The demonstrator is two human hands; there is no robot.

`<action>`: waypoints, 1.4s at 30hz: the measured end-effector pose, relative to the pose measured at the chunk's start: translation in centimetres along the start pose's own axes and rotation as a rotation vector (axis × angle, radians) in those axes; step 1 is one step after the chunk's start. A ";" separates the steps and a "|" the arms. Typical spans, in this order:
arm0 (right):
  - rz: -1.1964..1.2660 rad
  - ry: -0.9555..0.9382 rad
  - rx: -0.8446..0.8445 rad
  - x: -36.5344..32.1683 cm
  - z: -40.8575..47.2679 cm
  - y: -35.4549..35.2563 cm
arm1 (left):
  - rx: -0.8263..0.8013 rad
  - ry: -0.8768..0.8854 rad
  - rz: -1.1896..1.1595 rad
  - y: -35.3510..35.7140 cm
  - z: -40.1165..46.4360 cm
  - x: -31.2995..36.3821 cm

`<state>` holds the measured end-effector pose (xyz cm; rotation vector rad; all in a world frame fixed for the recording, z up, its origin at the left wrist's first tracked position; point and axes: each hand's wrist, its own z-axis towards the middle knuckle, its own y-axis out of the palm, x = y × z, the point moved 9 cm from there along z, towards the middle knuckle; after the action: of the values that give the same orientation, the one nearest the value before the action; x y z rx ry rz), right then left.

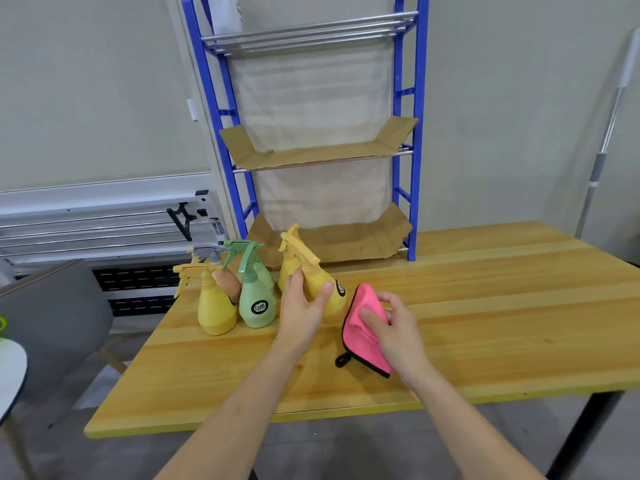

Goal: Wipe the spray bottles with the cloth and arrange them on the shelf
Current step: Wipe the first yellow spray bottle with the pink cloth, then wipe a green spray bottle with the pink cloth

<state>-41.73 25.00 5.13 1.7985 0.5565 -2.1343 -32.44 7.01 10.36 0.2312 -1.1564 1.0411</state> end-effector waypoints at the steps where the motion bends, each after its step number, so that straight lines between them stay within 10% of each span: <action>1: -0.011 -0.017 0.007 -0.1 0.1 -0.4 | -0.011 -0.011 0.045 0.1 -0.2 -0.6; 22: 0.034 -0.030 0.203 -0.2 2.0 -7.5 | -0.070 -0.074 0.418 5.0 -2.5 -3.5; 42: -0.063 -0.160 0.351 2.2 8.4 -18.2 | -0.232 -0.027 0.296 25.8 9.0 -1.3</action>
<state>-57.81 37.11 6.06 1.7712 0.2111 -2.5184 -58.09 14.50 4.36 -0.1131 -1.3509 1.1511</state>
